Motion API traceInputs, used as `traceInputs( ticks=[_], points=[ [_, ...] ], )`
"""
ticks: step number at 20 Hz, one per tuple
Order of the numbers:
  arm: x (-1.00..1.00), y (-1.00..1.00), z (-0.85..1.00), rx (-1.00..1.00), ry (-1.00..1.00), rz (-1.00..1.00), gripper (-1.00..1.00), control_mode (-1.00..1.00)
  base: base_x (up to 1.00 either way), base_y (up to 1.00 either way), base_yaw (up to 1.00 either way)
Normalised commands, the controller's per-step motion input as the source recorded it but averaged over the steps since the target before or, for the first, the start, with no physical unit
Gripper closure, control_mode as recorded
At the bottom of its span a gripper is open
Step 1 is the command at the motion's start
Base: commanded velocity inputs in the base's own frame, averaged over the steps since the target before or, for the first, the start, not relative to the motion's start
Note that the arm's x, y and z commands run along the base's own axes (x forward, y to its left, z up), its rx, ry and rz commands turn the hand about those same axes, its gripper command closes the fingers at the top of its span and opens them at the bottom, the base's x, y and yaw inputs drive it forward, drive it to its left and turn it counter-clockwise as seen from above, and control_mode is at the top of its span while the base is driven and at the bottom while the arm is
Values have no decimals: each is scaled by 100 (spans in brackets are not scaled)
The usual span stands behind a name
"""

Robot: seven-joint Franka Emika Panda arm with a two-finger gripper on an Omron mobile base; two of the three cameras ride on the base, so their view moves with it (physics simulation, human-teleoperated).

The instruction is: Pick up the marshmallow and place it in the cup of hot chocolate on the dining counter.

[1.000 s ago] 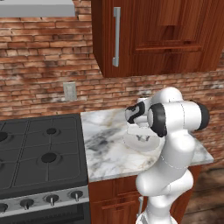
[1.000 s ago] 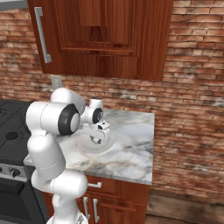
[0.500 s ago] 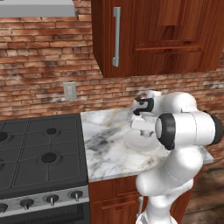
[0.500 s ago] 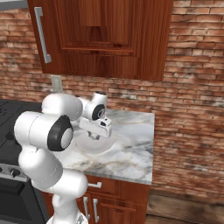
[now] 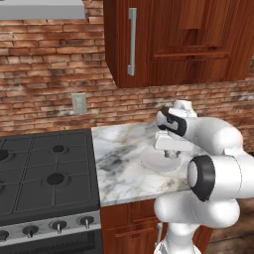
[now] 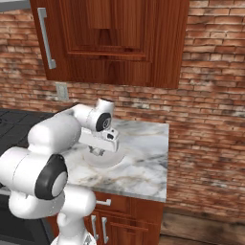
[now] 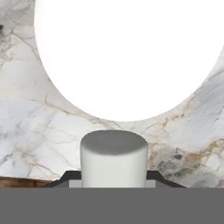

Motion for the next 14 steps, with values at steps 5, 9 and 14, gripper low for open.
traceInputs(
  ticks=[5, 9, 14],
  points=[
    [-68, 1, 98, -1, 0, 7, 100, -100, 0, 0, 0],
    [-74, 0, 99, -2, 0, 9, 100, -100, 0, 0, 0],
    [-87, 7, 70, -2, -1, 9, 100, -100, 0, 0, 0]
  ],
)
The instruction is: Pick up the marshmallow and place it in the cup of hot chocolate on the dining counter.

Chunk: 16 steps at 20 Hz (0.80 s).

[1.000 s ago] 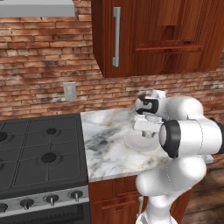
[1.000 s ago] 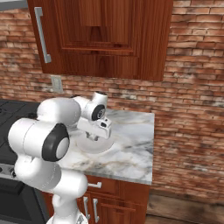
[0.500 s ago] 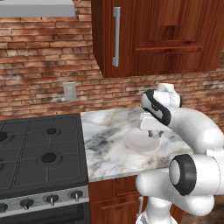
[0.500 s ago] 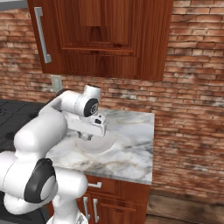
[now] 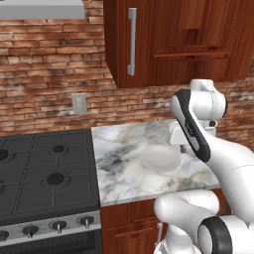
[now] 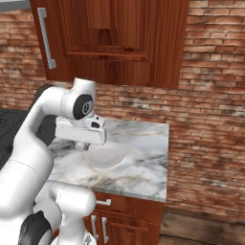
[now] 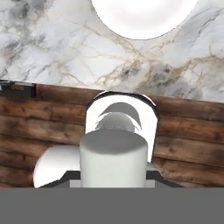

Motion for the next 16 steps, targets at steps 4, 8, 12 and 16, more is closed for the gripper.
traceInputs(
  ticks=[4, 8, 12, 16],
  points=[
    [-93, 6, 66, 0, -7, 3, 100, -100, 0, 0, 0],
    [-73, 11, 67, 0, -11, 0, 100, -100, 0, 0, 0],
    [-21, 20, 64, 0, -14, 0, 100, -100, 0, 0, 0],
    [0, 14, 50, 0, -11, 0, 100, -100, 0, 0, 0]
  ],
)
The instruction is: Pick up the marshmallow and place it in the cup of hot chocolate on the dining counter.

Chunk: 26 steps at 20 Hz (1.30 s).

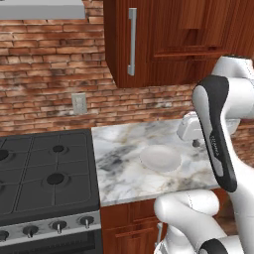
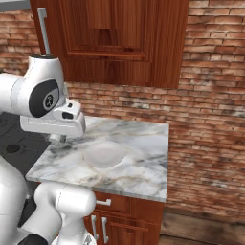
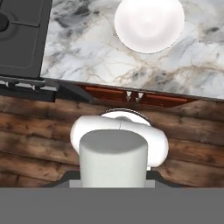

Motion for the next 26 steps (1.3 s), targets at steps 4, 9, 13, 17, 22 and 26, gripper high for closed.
traceInputs(
  ticks=[4, 9, 13, 17, 22, 26],
  points=[
    [0, 3, 17, 0, -19, 0, 100, -100, 0, 0, 0],
    [3, 0, 0, 0, -37, 0, 100, -100, 0, 0, 0],
    [1, 0, 0, 0, -45, 0, 100, -100, 0, 0, 0],
    [0, 0, 34, 0, -16, 0, 100, -100, 0, 0, 0],
    [0, 0, 55, 0, 3, 0, 100, -100, 0, 0, 0],
    [0, 0, 39, 0, 10, 0, 100, -100, 0, 0, 0]
  ],
)
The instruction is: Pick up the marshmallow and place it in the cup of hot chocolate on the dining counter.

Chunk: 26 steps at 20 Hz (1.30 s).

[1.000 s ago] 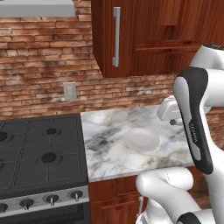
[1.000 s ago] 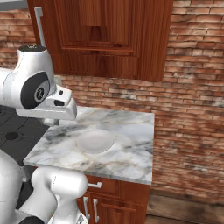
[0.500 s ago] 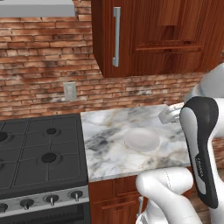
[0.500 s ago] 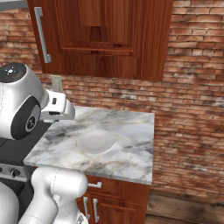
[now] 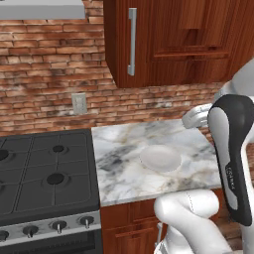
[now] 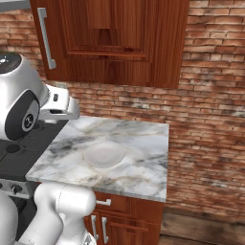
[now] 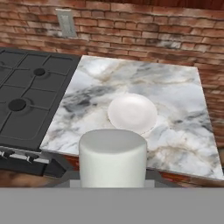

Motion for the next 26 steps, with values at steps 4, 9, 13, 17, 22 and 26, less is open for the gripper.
traceInputs(
  ticks=[4, 9, 13, 17, 22, 26],
  points=[
    [0, 0, 0, -1, 14, 0, 100, -100, 0, 0, 0],
    [0, 0, 0, 0, 4, 0, 100, -100, 0, 0, 0],
    [0, 0, -3, -1, 1, 0, 100, -100, 0, 0, 0],
    [0, 0, 0, 0, 0, 0, 100, 100, 0, 1, 0],
    [0, 0, 0, 0, 0, 0, 100, 100, -9, 11, 4],
    [0, 0, 0, 0, 0, 0, 100, 100, -37, 15, 15]
  ],
)
